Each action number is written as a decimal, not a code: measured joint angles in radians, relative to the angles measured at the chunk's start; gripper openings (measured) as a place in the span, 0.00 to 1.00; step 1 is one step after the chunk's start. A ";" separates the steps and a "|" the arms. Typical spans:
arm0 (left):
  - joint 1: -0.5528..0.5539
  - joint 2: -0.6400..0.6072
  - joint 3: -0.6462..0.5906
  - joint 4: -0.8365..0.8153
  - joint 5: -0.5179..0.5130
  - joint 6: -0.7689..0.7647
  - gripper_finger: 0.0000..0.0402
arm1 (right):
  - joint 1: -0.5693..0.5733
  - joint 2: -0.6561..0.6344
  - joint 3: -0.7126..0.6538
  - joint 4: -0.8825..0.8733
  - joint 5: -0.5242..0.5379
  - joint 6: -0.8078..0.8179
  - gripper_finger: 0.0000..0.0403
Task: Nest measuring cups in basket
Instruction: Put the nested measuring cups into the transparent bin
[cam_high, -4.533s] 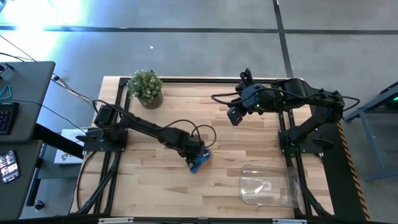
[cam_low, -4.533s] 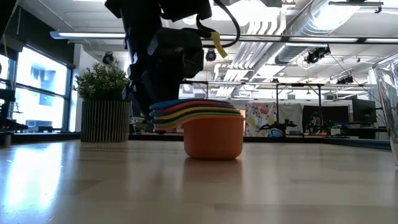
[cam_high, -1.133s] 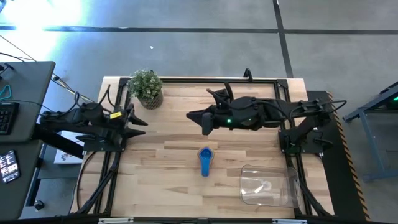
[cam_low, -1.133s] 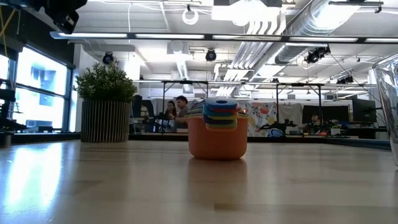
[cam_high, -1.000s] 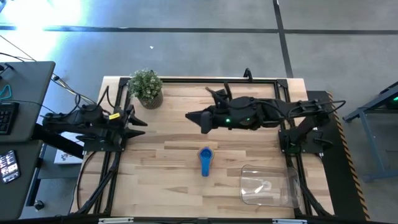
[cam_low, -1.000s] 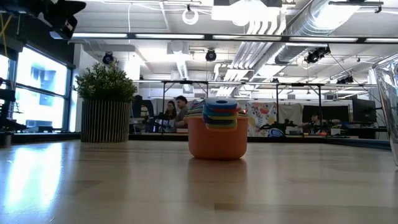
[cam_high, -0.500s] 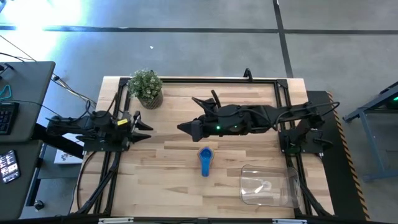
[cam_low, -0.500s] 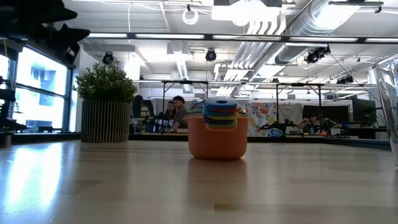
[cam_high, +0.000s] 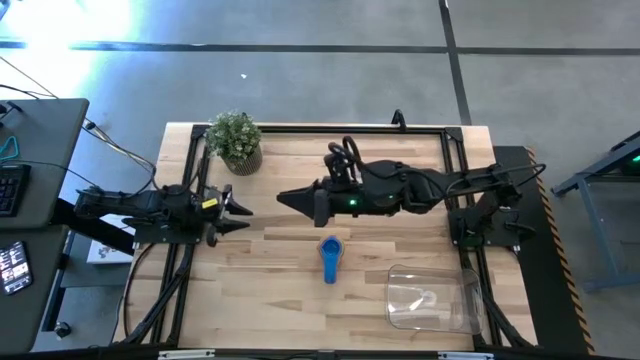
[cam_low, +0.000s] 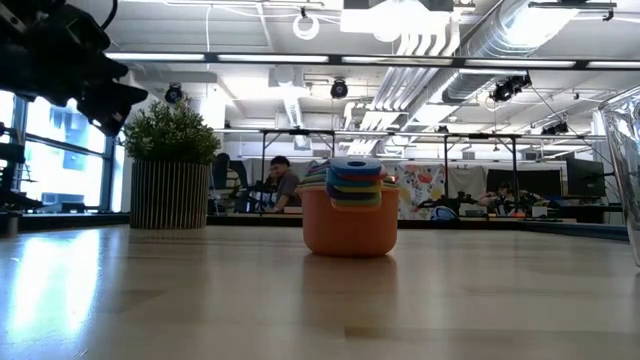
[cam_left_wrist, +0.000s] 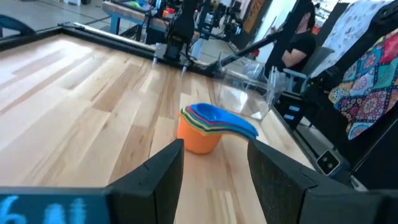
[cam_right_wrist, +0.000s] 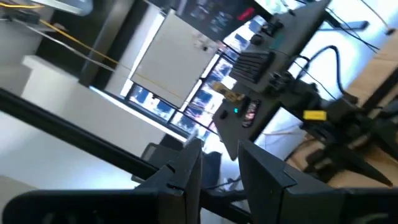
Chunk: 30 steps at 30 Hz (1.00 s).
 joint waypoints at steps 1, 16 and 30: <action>0.000 0.000 -0.005 0.004 -0.001 0.001 0.42 | 0.000 0.000 0.000 0.013 -0.003 -0.007 0.24; 0.000 0.006 -0.036 0.101 -0.046 0.238 0.42 | -0.001 -0.001 0.146 0.008 0.063 -0.273 0.24; 0.000 0.047 -0.036 0.100 -0.047 0.232 0.42 | -0.015 -0.001 0.367 -0.385 0.266 -0.333 0.24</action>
